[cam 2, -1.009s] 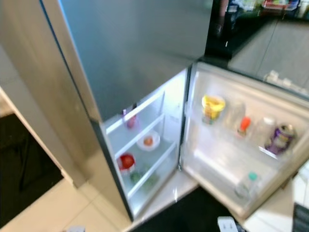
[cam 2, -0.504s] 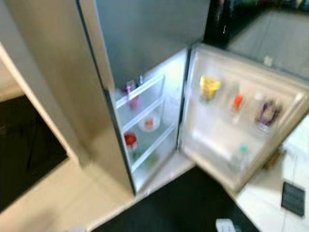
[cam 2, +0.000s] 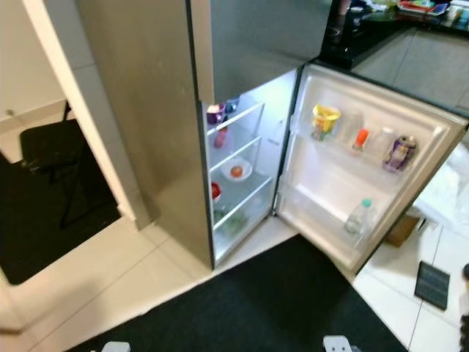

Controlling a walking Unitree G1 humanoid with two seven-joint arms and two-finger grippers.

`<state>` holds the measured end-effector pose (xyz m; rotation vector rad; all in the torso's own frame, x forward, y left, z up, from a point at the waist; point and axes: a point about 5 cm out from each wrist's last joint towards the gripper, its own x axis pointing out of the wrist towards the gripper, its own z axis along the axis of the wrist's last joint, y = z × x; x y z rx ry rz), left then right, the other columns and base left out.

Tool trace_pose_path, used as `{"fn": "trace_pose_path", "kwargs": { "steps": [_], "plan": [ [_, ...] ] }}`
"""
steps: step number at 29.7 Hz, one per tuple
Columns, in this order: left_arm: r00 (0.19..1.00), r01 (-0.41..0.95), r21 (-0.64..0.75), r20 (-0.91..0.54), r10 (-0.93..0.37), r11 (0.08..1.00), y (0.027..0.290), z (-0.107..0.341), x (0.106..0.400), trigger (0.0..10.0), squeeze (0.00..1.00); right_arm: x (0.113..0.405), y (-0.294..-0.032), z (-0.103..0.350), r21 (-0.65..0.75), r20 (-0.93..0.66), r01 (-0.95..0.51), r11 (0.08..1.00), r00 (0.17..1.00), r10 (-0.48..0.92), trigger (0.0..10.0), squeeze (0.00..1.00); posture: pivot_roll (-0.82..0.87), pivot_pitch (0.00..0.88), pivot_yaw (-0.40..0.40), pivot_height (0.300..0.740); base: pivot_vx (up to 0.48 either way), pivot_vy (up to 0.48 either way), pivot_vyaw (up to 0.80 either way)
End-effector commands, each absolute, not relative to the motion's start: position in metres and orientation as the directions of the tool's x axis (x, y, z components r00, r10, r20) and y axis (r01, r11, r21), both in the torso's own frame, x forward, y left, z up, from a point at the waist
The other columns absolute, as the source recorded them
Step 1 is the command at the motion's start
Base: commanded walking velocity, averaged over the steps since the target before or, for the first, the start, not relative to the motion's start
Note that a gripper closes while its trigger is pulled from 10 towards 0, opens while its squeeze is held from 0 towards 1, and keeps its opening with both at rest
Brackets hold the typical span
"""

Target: Restocking fridge

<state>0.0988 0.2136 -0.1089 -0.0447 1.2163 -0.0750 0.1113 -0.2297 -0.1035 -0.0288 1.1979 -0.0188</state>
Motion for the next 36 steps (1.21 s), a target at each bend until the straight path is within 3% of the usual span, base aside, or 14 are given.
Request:
{"fn": "trace_pose_path", "kwargs": {
  "steps": [1, 20, 36],
  "plan": [
    [0.334, 0.044, -0.097, -0.937, -0.106, 0.994, 0.207, -0.110, 0.099, 10.0, 0.00, 0.107, -0.230, -0.105, -0.034, -0.935, 0.000, 0.999, 0.352, -0.032, 10.0, 0.00, 0.05, 0.000, -0.022, 0.740, 0.000, 0.000, 0.00],
    [0.311, 0.072, -0.084, -0.945, -0.102, 0.994, 0.207, -0.111, 0.095, 10.0, 0.00, 0.106, -0.228, -0.105, -0.032, -0.937, -0.014, 0.999, 0.349, -0.025, 10.0, 0.00, 0.05, 0.000, -0.020, 0.740, 0.000, 0.000, 0.00],
    [0.309, 0.108, -0.093, -0.943, -0.122, 0.990, 0.198, -0.112, 0.099, 10.0, 0.00, 0.104, -0.230, -0.105, -0.028, -0.936, -0.021, 0.999, 0.351, -0.019, 10.0, 0.00, 0.03, 0.000, -0.015, 0.740, 0.000, -0.405, 0.00]
  ]
}}
